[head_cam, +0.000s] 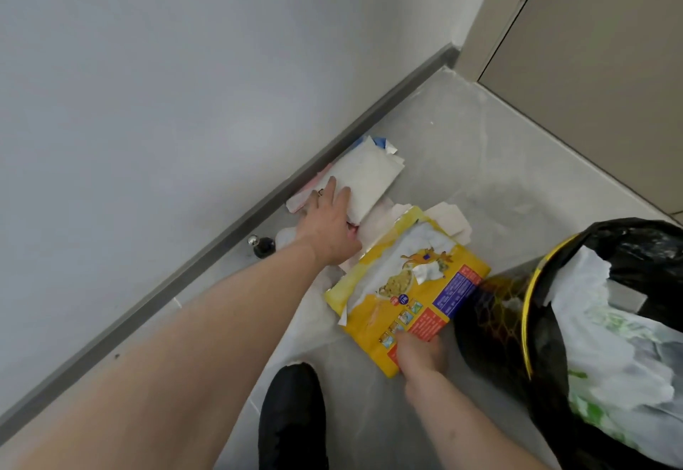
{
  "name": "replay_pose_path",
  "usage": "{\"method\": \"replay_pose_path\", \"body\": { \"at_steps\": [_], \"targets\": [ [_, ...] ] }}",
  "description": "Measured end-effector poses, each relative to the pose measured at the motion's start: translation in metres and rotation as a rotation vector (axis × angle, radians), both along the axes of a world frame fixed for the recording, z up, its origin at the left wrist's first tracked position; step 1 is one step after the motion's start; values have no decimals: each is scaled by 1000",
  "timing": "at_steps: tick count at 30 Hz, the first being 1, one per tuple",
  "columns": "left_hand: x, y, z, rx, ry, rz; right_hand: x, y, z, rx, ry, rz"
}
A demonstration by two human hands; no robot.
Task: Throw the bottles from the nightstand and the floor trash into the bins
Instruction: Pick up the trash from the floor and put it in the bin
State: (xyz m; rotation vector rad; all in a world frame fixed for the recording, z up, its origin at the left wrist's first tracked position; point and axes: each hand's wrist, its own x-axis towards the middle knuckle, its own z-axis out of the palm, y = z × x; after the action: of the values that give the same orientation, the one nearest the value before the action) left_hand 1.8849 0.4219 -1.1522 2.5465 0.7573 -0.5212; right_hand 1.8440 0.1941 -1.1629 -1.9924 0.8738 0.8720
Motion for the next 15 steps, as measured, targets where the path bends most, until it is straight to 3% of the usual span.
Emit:
{"method": "replay_pose_path", "body": {
  "at_steps": [5,12,15],
  "targets": [
    [9,-3,-7,-4,69,0,-8,-15,3,-46,-17,75],
    [-5,-3,-3,214,60,-110,-5,-18,15,-53,-92,174],
    [1,-5,3,175,-23,7,-2,-20,18,-55,-124,201]
  ]
}}
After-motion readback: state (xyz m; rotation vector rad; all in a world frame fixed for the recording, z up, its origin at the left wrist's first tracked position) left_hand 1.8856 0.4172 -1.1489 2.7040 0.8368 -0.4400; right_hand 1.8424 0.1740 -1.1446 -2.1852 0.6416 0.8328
